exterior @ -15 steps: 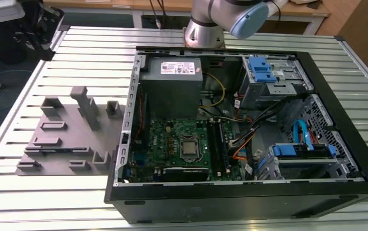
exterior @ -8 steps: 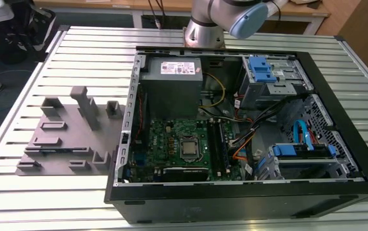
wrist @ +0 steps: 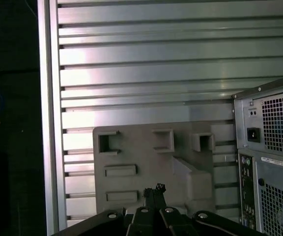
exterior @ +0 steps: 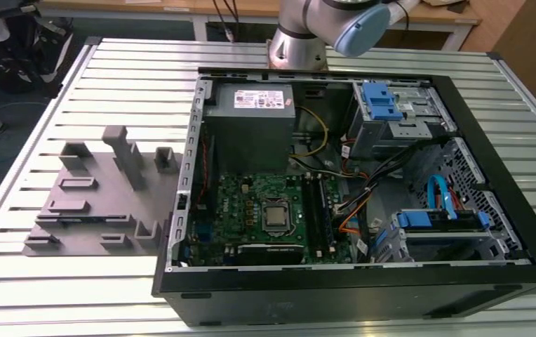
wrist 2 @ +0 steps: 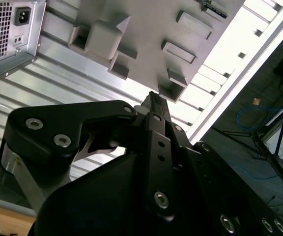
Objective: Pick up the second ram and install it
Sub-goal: 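Reach for the second ram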
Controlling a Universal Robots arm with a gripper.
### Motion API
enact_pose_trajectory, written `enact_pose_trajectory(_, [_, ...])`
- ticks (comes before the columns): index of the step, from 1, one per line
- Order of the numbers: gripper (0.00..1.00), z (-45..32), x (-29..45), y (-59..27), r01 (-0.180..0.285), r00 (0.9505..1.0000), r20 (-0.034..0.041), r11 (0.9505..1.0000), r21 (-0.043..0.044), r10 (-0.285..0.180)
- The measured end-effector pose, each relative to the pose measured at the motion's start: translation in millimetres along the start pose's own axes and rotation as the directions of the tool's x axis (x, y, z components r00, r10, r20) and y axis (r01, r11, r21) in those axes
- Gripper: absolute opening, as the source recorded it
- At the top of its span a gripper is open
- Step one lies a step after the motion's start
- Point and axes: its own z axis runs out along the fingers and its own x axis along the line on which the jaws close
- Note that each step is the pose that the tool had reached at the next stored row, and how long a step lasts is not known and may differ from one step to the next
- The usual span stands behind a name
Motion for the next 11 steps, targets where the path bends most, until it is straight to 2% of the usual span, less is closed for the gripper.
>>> enact_pose_trajectory(7, [0.07,12.1,1.8,-12.6,0.0,1.0,-0.0006,1.0,0.0,0.0])
enact_pose_trajectory(11, [0.07,19.2,1.6,-15.8,0.0,1.0,-0.0009,1.0,0.0,0.0])
